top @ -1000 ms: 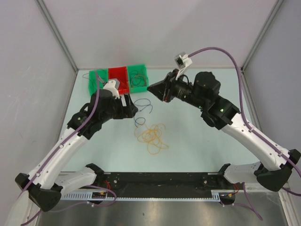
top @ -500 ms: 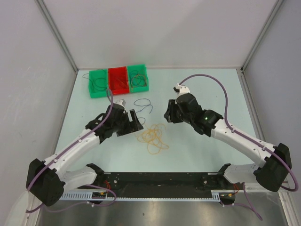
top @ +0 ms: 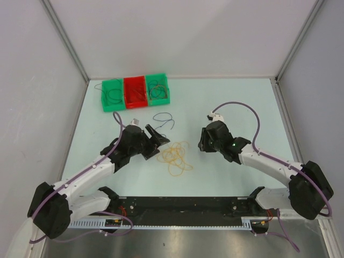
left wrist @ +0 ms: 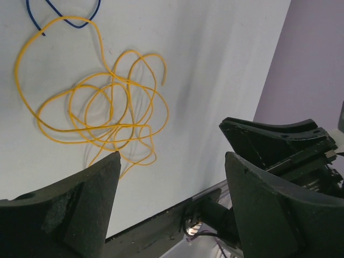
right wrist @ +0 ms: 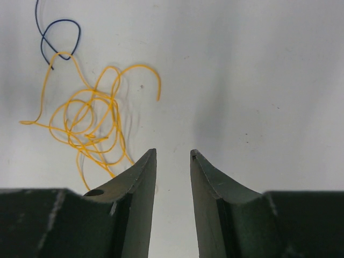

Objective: Untangle the cables
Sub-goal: Untie the cable.

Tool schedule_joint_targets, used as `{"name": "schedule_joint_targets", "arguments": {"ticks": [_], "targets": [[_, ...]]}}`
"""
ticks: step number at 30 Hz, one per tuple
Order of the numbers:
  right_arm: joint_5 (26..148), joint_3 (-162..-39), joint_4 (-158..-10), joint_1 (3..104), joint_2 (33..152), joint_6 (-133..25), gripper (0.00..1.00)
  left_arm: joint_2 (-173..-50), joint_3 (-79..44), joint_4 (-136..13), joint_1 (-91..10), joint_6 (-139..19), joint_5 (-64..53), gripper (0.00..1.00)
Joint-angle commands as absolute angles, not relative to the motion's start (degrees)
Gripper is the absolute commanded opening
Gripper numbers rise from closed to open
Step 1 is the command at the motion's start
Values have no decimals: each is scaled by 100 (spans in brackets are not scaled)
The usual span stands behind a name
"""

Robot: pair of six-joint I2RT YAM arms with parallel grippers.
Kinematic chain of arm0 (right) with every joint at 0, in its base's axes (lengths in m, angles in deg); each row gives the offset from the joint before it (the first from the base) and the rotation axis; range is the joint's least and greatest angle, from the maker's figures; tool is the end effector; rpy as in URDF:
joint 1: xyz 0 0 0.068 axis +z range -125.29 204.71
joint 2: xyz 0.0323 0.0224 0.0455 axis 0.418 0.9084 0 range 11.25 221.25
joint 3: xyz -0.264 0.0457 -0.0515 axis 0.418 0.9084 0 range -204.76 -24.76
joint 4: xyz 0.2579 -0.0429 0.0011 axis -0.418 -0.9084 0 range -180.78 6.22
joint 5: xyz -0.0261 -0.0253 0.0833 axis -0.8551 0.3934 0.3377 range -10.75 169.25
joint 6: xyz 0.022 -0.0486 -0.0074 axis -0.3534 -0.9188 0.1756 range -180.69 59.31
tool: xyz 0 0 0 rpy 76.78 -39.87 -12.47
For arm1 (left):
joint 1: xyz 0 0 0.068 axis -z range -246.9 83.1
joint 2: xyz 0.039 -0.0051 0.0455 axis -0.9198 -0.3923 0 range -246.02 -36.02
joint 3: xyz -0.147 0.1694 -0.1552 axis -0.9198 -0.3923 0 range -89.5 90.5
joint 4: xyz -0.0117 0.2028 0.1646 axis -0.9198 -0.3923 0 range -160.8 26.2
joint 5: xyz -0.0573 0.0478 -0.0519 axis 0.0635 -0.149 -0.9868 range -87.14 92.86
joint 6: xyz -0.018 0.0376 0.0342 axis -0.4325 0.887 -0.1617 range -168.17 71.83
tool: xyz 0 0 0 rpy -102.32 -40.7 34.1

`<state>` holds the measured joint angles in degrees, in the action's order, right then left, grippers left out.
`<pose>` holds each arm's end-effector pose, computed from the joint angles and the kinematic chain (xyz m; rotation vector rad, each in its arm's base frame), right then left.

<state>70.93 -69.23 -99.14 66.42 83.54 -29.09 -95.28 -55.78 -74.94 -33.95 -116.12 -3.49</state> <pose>0.2005 0.1718 0.2290 -0.1339 2.3596 0.4726 0.1822 -0.1229 0.2235 -0.6671 2.3409 -1.0277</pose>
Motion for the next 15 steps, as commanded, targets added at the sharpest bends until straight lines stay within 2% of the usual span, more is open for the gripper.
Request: {"name": "schedule_joint_targets", "arguments": {"ticks": [1,15], "targets": [[7037,-6652,-9065,6462,8445,-2870,36,-9701,-5461,-7048,-3176,-12323,-286,83],[7845,-6027,-7922,5934,8955,-2878,38,-10606,-5496,-6539,-2990,-12561,-198,80]]}}
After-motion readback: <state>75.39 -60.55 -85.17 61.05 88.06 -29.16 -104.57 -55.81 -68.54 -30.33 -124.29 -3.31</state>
